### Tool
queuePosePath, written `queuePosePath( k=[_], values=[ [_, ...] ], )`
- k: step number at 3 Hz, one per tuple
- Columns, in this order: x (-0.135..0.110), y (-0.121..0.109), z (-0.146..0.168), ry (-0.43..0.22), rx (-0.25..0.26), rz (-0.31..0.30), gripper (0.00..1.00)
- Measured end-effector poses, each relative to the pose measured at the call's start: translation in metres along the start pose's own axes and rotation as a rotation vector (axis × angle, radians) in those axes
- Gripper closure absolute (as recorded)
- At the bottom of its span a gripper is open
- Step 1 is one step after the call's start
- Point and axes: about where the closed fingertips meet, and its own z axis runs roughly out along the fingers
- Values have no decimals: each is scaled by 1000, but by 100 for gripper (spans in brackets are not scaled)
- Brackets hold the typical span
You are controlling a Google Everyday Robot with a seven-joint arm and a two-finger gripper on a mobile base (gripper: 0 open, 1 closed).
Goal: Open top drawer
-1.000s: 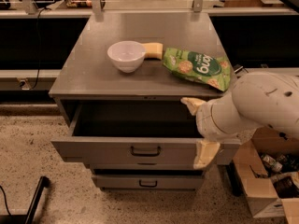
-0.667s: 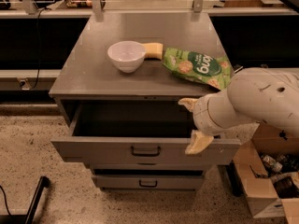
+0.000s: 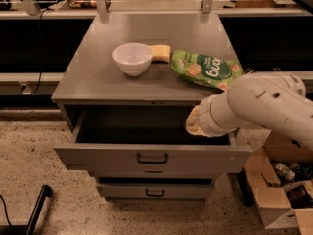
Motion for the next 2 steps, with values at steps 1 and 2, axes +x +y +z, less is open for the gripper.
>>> queuePosePath(
  k=[1, 2],
  values=[
    [4, -9, 15, 22, 21, 17, 96],
    [15, -16, 41, 34, 22, 49, 100]
  ],
)
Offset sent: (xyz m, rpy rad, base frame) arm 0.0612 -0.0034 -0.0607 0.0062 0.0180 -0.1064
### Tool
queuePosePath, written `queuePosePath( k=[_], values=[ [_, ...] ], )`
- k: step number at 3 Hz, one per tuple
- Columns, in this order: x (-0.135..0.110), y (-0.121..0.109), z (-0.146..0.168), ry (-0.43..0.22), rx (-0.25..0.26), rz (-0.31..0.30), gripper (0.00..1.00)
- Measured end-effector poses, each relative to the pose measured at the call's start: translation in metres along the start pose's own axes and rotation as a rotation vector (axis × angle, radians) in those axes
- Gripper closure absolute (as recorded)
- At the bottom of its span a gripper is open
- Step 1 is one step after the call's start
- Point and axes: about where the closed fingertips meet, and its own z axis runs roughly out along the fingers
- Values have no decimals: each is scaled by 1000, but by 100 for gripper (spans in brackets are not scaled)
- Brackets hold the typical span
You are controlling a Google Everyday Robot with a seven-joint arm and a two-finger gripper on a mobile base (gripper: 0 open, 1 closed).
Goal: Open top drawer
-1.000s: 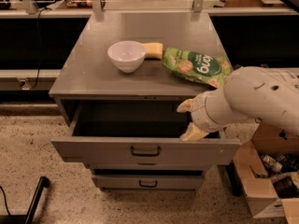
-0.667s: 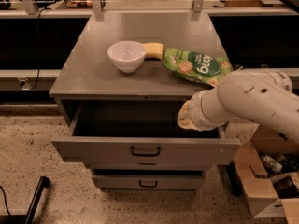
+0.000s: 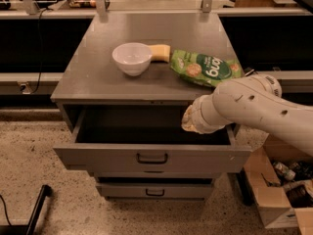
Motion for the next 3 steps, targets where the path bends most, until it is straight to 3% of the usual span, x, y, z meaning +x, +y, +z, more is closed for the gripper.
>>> queuePosePath(
  k=[3],
  values=[
    [45, 36, 61, 43, -144, 41, 100]
  ],
)
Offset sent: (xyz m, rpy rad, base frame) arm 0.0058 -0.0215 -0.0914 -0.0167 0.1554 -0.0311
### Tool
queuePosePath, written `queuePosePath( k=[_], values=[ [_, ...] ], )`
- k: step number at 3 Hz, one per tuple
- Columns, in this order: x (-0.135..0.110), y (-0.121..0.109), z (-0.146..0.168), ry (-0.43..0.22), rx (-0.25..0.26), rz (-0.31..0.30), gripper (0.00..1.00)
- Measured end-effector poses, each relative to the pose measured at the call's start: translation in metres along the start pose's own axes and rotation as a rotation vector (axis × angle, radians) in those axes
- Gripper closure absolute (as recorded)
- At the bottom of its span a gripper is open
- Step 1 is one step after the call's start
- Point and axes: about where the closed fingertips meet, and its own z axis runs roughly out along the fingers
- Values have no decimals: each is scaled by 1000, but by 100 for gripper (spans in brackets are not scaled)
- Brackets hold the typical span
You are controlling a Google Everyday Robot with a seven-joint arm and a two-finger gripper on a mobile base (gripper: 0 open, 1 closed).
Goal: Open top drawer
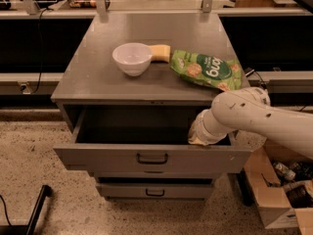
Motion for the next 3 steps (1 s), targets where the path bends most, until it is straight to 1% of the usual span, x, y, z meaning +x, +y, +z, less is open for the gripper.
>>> queuePosePath(
  k=[1, 2, 3],
  values=[
    [14, 6, 1, -5, -57, 2, 100],
    [18, 23, -15, -16, -136, -57, 100],
    [17, 50, -38, -21, -222, -130, 100]
  ],
)
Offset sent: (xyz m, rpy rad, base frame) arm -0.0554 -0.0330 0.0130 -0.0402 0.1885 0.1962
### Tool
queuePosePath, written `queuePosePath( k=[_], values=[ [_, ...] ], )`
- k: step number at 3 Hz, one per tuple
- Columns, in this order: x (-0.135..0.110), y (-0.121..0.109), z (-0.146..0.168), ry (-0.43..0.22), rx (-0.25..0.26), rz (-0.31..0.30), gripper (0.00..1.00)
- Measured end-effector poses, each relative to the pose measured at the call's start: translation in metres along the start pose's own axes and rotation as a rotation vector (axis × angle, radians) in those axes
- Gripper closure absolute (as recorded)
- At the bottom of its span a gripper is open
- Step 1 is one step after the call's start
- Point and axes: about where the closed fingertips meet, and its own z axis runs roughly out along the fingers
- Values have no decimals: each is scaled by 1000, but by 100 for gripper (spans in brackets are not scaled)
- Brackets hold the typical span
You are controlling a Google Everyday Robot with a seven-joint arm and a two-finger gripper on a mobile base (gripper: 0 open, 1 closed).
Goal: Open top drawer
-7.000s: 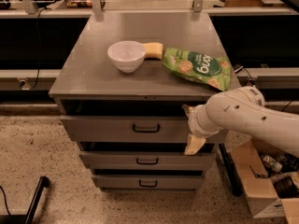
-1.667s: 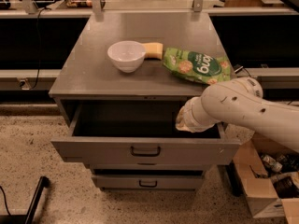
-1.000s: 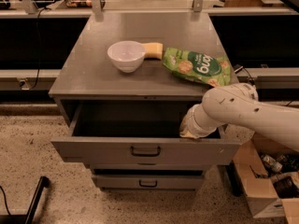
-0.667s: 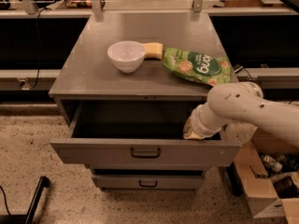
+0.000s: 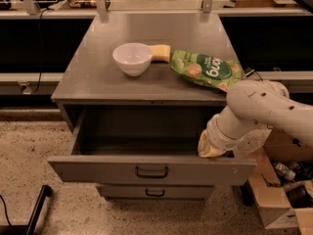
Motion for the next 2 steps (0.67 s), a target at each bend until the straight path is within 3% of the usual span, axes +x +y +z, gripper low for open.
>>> queuePosePath(
  k=[1, 2],
  values=[
    [-11, 37, -14, -21, -86, -66, 100],
    [-31, 73, -32, -92, -169, -135, 100]
  ],
)
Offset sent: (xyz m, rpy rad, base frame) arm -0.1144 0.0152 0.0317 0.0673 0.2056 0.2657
